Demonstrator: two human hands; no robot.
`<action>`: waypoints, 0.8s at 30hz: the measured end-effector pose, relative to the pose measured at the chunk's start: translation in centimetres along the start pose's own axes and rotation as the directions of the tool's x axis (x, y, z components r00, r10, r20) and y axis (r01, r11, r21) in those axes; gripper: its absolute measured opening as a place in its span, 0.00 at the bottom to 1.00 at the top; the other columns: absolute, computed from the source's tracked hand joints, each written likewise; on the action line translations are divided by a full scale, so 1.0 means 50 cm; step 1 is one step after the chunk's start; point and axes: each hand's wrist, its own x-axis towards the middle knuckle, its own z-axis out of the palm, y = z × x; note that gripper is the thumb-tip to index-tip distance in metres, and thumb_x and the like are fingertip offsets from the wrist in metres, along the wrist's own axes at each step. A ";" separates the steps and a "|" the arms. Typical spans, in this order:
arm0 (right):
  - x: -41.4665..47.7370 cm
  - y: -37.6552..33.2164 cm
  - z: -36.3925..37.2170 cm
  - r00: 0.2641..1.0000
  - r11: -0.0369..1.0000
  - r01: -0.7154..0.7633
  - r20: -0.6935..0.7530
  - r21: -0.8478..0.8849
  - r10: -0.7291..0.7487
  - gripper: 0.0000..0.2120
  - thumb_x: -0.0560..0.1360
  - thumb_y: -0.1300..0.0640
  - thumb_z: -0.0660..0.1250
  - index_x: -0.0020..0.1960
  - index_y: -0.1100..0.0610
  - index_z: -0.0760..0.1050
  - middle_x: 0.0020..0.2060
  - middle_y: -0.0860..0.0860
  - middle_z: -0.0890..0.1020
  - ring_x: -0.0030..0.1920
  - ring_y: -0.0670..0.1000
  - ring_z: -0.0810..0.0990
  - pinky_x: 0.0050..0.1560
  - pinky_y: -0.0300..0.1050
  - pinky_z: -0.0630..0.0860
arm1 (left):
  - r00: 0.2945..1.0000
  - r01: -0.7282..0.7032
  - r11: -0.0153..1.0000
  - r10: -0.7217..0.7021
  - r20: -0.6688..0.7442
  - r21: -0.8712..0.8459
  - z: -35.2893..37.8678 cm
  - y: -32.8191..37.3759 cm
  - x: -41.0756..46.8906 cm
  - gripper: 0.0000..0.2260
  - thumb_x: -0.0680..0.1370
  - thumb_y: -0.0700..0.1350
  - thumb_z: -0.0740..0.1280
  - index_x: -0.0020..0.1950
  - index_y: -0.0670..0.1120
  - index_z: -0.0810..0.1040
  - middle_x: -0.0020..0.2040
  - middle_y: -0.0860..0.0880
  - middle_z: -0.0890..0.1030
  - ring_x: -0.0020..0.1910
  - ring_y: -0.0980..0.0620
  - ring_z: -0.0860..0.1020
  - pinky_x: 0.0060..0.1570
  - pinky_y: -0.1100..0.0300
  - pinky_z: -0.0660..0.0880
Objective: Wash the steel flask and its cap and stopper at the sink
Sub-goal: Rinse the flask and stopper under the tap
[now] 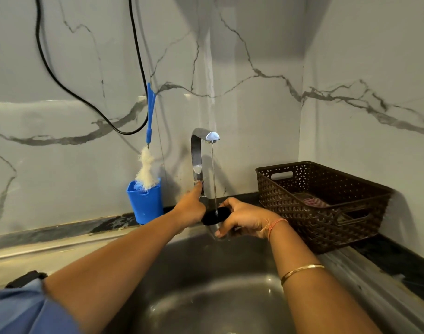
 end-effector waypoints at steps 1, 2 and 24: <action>0.000 0.000 -0.001 1.000 1.000 0.005 -0.004 -0.006 -0.005 0.29 0.67 0.72 0.71 0.63 0.56 0.66 0.54 0.58 0.76 0.48 0.54 0.78 0.49 0.49 0.77 | 1.000 0.001 0.999 -0.002 0.011 0.033 -0.001 -0.002 0.005 0.33 0.78 0.33 0.60 0.79 0.49 0.50 0.69 0.43 0.69 0.59 0.49 0.72 0.53 0.61 0.69; 0.001 -0.002 -0.002 1.000 1.000 0.012 -0.008 -0.016 -0.013 0.29 0.67 0.71 0.71 0.63 0.56 0.66 0.52 0.58 0.77 0.45 0.53 0.78 0.47 0.49 0.77 | 0.999 0.004 0.998 -0.006 0.037 0.060 -0.005 -0.005 0.007 0.35 0.78 0.33 0.60 0.79 0.50 0.48 0.69 0.43 0.70 0.59 0.49 0.72 0.54 0.60 0.71; -0.163 -0.170 0.148 0.992 0.968 0.124 0.059 -0.217 -0.114 0.14 0.73 0.50 0.69 0.56 0.52 0.72 0.50 0.56 0.79 0.46 0.50 0.77 0.42 0.40 0.75 | 0.977 0.135 0.991 -0.132 0.167 -0.010 -0.078 -0.053 -0.289 0.08 0.77 0.38 0.65 0.53 0.45 0.81 0.51 0.48 0.83 0.50 0.53 0.81 0.55 0.60 0.77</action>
